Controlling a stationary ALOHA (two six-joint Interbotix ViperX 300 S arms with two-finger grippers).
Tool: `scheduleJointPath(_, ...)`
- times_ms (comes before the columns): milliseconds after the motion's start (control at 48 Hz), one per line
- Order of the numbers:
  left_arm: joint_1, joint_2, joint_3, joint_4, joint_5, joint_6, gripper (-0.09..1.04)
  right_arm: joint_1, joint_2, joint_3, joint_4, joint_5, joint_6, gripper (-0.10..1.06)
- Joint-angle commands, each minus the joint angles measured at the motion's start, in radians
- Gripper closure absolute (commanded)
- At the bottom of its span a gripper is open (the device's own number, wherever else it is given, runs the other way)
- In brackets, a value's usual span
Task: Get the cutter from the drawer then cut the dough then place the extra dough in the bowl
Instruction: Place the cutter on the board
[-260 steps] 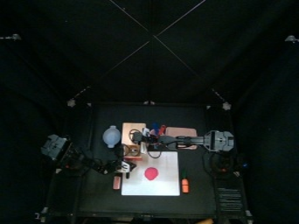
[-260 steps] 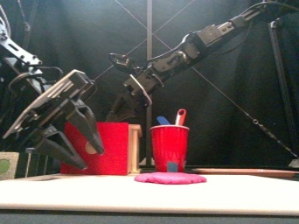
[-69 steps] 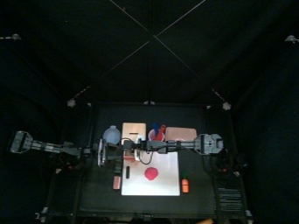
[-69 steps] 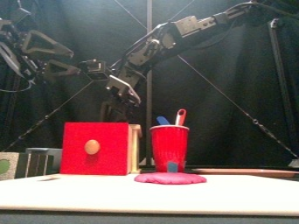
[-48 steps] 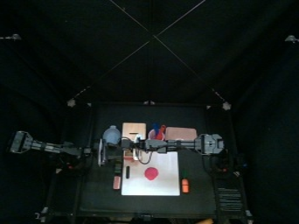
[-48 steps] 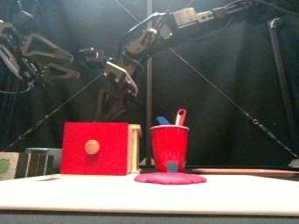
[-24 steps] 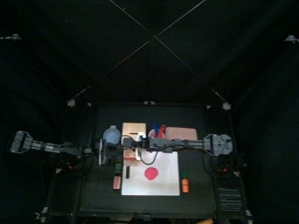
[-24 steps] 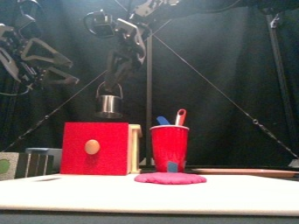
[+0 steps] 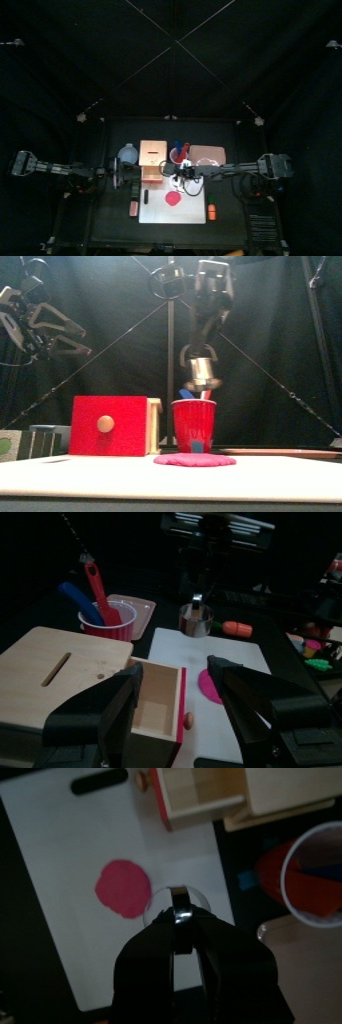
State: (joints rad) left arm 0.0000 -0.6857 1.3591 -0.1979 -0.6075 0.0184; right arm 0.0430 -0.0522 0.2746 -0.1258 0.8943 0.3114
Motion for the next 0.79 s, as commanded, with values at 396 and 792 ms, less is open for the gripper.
scheduleJointPath(396, 0.040, 0.026, -0.066, -0.173, -0.002, 0.000, 0.04, 0.109, -0.170, 0.394, -0.066, -0.239, 0.239, 0.56)
scheduleJointPath(792, 0.109, 0.055, -0.103, -0.198, -0.002, 0.003, 0.04, 0.124, -0.160, 0.468, -0.169, -0.370, 0.242, 0.50)
